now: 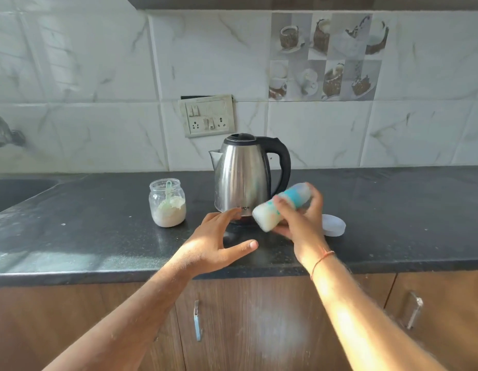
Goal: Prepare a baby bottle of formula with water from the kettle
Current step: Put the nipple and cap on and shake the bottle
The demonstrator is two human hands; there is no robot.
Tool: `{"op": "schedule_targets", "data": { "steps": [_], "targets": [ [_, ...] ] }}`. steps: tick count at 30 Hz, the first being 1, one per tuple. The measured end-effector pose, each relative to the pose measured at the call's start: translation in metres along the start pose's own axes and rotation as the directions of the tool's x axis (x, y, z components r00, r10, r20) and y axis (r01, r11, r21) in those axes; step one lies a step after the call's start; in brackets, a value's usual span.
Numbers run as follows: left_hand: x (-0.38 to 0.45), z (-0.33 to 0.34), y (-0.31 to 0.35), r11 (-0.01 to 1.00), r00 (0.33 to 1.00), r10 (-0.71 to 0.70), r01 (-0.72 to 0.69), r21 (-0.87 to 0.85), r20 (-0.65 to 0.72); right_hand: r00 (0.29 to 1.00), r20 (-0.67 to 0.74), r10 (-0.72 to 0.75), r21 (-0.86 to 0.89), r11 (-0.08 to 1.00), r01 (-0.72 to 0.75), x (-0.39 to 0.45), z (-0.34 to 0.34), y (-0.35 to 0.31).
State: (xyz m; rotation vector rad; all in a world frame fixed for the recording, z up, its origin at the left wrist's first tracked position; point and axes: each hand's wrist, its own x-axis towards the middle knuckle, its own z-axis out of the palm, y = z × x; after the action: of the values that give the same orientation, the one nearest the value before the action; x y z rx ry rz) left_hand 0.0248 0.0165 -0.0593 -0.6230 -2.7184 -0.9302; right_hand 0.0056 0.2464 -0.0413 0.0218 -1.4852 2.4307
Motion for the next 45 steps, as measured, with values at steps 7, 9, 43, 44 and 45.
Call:
{"op": "schedule_targets", "data": {
  "steps": [7,9,43,44,45],
  "targets": [
    [0.000,0.000,0.000,1.000,1.000,0.016,-0.016,-0.019,0.002,0.990,0.106,0.089,-0.083,0.993,-0.080,-0.002,-0.002,0.000],
    [0.000,-0.002,0.003,1.000,1.000,0.011,-0.011,-0.015,0.014,0.994,-0.107,-0.009,0.069,0.997,0.016,0.001,0.000,-0.003],
    [0.007,0.000,-0.005,0.996,1.000,0.018,-0.020,-0.089,-0.021,0.870,0.492,-0.012,-0.778,0.442,0.446,0.018,-0.016,-0.033],
    [0.008,0.001,-0.006,0.996,1.000,0.017,-0.019,-0.090,-0.023,0.864,0.503,0.023,-0.809,0.363,0.462,0.022,-0.018,-0.039],
    [0.008,0.001,-0.007,0.996,1.000,0.018,-0.020,-0.090,-0.021,0.864,0.502,0.047,-0.830,0.306,0.466,0.026,-0.021,-0.045]
  ]
}}
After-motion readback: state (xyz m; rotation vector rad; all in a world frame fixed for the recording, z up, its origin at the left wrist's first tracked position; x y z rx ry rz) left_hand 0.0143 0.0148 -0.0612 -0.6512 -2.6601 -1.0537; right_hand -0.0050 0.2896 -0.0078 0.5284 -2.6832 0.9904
